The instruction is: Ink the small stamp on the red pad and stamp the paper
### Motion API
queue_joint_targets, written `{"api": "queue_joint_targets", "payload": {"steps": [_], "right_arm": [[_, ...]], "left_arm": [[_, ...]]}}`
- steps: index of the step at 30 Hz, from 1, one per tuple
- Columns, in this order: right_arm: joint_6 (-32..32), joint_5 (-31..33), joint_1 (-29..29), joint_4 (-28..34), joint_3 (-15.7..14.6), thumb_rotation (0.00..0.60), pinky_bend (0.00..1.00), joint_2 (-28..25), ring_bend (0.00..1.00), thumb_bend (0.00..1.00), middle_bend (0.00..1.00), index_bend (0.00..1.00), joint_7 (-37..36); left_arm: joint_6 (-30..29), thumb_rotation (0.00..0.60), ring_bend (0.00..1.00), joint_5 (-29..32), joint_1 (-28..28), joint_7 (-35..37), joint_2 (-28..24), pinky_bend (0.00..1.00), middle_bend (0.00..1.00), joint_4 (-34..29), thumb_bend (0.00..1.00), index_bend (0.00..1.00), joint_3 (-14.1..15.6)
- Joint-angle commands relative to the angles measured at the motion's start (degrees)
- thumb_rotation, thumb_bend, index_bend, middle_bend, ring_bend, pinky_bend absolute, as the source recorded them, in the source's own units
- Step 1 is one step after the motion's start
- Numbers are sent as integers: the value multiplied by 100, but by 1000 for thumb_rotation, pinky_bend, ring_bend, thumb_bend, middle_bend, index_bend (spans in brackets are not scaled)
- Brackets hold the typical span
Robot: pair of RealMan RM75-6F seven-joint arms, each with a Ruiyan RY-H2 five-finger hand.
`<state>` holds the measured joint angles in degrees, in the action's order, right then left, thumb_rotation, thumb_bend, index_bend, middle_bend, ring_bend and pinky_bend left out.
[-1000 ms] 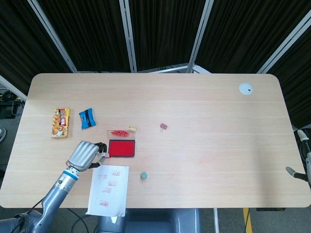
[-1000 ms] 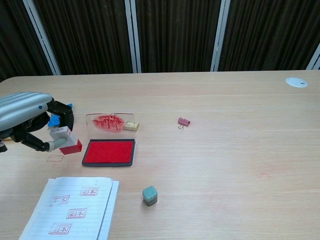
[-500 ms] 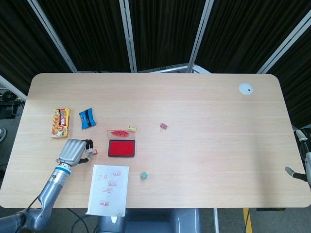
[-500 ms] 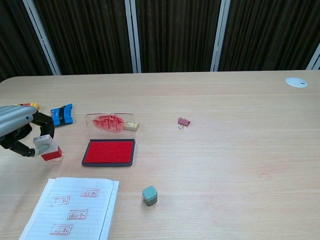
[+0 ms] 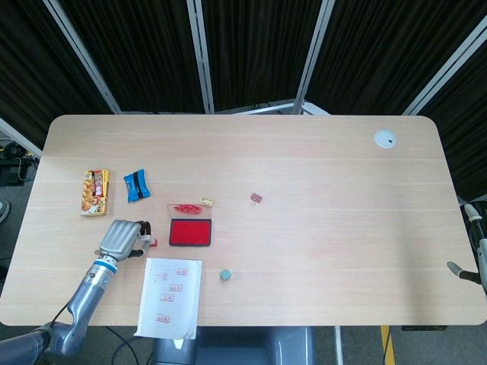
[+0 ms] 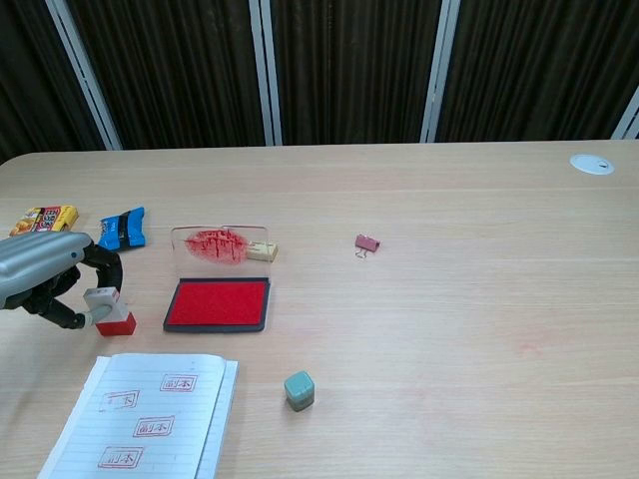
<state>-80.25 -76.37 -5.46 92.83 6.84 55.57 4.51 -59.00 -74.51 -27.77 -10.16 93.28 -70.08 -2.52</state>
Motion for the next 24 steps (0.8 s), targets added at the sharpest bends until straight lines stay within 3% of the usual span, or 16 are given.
{"api": "queue_joint_targets", "payload": {"steps": [1, 6, 13, 19, 24], "right_arm": [[1, 0, 0, 0, 0, 600, 0, 0, 0, 0, 0, 0, -7], [32, 11, -6, -10, -3, 600, 0, 1, 0, 0, 0, 0, -39], [14, 9, -2, -8, 1, 600, 0, -2, 0, 0, 0, 0, -34], [5, -3, -2, 7, 0, 600, 0, -6, 0, 0, 0, 0, -30], [-19, -48, 5, 48, -6, 600, 0, -30, 0, 0, 0, 0, -71]], "left_arm": [[10, 600, 824, -12, 1, 6, 8, 891, 420, 15, 220, 443, 9], [33, 600, 821, -30, -1, -62, -25, 890, 380, -10, 100, 409, 31], [36, 600, 821, -35, 26, -46, -58, 890, 373, -86, 81, 405, 38], [-59, 600, 818, -89, 68, 6, -129, 886, 297, -161, 42, 359, 30], [-314, 600, 815, -205, 137, 55, -387, 883, 282, -506, 43, 340, -15]]}}
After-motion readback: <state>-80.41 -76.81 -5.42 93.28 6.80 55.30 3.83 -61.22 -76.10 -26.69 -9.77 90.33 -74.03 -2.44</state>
